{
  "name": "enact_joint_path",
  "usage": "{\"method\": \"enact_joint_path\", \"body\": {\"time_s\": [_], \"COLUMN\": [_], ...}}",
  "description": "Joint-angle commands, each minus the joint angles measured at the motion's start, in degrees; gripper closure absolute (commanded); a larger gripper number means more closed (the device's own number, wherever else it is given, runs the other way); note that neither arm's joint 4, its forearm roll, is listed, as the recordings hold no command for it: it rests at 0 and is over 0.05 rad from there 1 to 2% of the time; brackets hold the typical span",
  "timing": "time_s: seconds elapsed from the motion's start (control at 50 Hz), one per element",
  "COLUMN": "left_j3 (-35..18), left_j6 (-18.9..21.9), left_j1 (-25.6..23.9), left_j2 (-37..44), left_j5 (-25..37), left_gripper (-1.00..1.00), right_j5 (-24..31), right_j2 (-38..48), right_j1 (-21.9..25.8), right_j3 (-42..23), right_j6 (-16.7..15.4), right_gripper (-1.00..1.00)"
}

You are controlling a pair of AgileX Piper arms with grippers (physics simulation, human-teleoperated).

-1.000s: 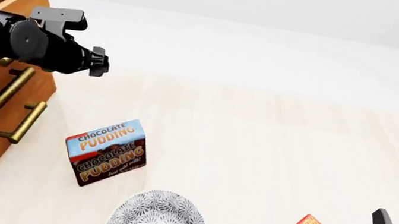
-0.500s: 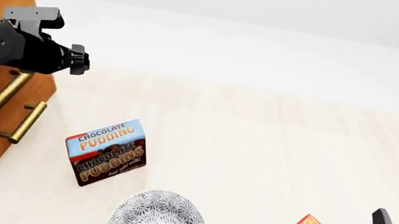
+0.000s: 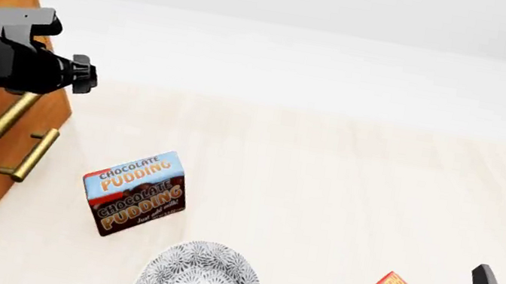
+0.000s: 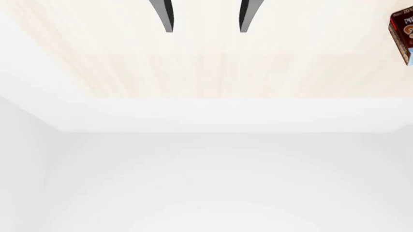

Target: Put the butter at the front in the top drawer of the cabinet and close it.

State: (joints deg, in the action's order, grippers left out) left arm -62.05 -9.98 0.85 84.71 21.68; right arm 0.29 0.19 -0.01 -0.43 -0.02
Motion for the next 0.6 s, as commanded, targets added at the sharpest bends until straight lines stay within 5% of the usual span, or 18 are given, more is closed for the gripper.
{"method": "enact_joint_path", "body": {"time_s": [0.02, 0.26, 0.32, 0.6], "left_j3": [0.92, 0.6, -0.68, -2.01], "left_j6": [-0.44, -0.28, -0.8, 0.05], "left_j1": [4.74, 3.74, -3.14, -5.06], "left_j2": [-2.11, -1.88, 0.56, -0.24], "left_j5": [0.2, 0.58, 0.35, 1.54], "left_gripper": [-1.0, -1.0, -1.0, -1.0], "right_j5": [-0.1, -0.1, -0.1, -0.09], "right_j2": [0.0, 0.0, 0.0, 0.01], "right_j1": [-0.01, -0.01, -0.01, 0.0], "right_j3": [0.09, 0.09, 0.09, 0.09], "right_j6": [0.01, 0.0, 0.01, 0.02], "right_gripper": [-1.0, -1.0, -1.0, -1.0]}}
